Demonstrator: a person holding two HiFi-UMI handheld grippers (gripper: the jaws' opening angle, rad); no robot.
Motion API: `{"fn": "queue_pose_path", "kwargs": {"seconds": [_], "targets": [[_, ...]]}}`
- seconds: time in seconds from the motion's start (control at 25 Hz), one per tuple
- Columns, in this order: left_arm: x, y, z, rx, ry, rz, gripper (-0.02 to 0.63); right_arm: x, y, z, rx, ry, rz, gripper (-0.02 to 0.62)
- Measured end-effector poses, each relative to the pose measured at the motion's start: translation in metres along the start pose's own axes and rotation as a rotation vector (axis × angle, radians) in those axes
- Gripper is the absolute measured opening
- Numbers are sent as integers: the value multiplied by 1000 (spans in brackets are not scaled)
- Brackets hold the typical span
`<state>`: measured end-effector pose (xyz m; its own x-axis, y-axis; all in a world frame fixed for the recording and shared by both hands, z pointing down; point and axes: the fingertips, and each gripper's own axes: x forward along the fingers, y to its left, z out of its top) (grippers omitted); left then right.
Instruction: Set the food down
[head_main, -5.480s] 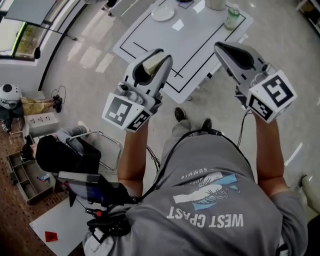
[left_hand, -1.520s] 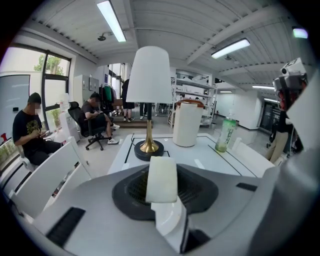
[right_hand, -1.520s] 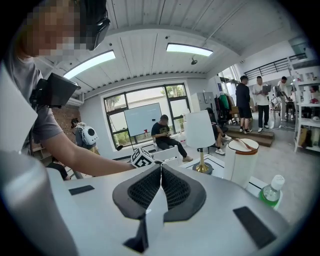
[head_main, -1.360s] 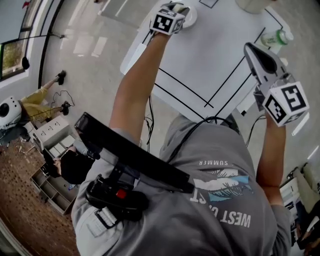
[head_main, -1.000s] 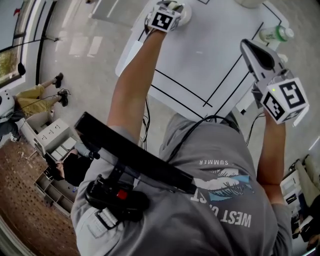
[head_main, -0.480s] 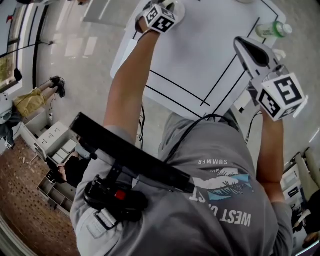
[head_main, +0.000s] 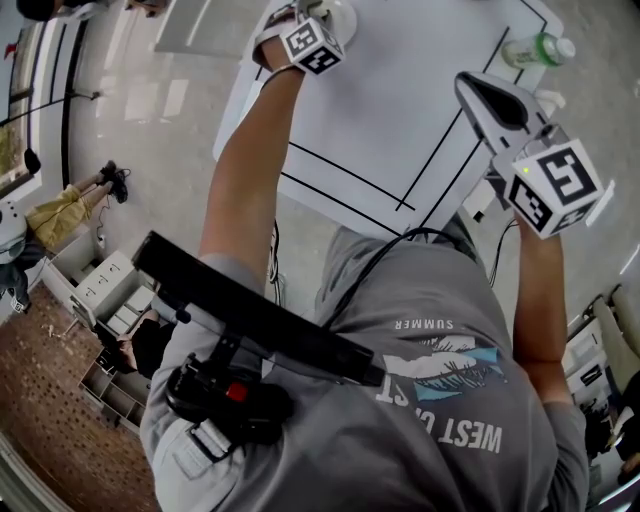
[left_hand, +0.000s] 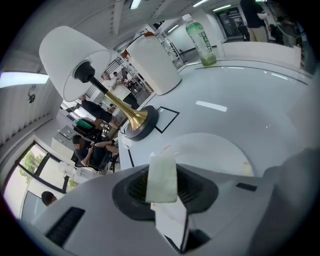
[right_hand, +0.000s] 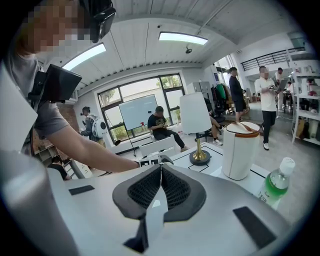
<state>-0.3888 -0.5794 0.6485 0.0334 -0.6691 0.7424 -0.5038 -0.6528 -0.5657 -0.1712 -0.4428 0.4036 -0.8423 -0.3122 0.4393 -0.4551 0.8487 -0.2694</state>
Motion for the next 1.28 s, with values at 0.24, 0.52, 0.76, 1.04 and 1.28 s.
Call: {"fn": "queue_pose_path", "kwargs": {"seconds": [0.24,0.52,0.76,1.04,1.28], "targets": [[3,-5,2,112,5,26,103,-3,-2,-5,8,12,-4,8],[3,-10,5,146,6,28,103,-7,-3,-7,11,13,-9,8],[-2,-15,10,139,2,-2,104,-11,-4,-10,16,11,-14,8],[-14,-24,9,71,11,-51,124,-19,0,-14,15,6,-10,8],[-28,-29,9,25,8,-53,133,-24,6,-20,16,27,-3,8]]}}
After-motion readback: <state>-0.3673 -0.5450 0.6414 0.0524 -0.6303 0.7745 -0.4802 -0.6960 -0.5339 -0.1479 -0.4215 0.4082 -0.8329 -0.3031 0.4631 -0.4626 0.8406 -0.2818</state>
